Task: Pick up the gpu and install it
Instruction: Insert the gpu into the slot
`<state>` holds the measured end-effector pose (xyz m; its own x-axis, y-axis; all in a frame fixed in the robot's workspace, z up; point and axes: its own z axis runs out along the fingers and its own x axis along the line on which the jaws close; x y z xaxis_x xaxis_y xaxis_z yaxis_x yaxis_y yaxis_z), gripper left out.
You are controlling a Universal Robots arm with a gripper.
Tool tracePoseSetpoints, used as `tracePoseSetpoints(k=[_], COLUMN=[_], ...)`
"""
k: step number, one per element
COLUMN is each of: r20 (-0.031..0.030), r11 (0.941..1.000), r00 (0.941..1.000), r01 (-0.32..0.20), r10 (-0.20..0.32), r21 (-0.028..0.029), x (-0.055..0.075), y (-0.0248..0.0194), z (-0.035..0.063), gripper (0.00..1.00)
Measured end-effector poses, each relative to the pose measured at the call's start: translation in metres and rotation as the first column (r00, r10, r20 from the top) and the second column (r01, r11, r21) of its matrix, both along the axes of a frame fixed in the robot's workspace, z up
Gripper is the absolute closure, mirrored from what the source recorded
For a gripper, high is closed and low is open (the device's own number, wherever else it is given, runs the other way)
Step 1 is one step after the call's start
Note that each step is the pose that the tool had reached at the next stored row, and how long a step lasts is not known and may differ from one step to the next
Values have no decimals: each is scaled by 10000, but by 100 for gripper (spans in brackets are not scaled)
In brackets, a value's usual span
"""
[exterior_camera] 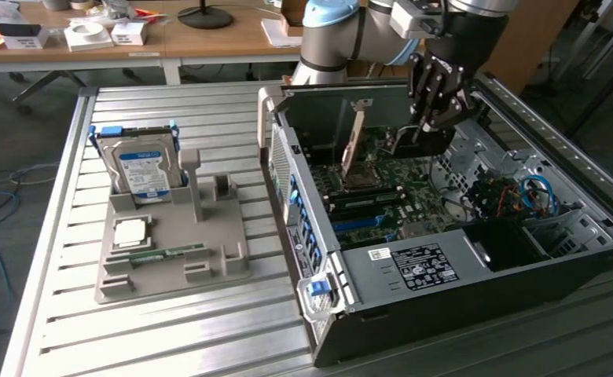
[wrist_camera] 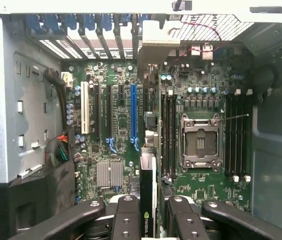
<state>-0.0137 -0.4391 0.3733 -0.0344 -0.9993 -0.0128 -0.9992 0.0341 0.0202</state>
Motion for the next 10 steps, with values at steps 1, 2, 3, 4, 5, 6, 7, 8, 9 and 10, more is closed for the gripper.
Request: tracePoseSetpoints(k=[1,2,3,4,5,6,7,8,9,10], r20=[0,0,-1,0,-1,-1,-1,-1,-1,0], r11=[10000,10000,10000,10000,10000,10000,10000,10000,10000,10000], r00=[10000,10000,10000,10000,10000,10000,10000,10000,10000,10000], r01=[1,2,1,0,1,0,-1,0,1,2], r10=[-1,-2,-1,0,-1,0,1,0,-1,-2], r21=[-1,-1,-3,-2,-1,-2,-3,-3,-3,-3], x=[-3,-5,-7,-10,-14,-15,-16,-19,-23,-27], y=[0,1,0,1,1,1,0,0,0,1], z=[-16,-34,-51,-70,-89,-106,-124,-142,-160,-178], gripper=[74,74,74,74,74,74,74,74,74,74])
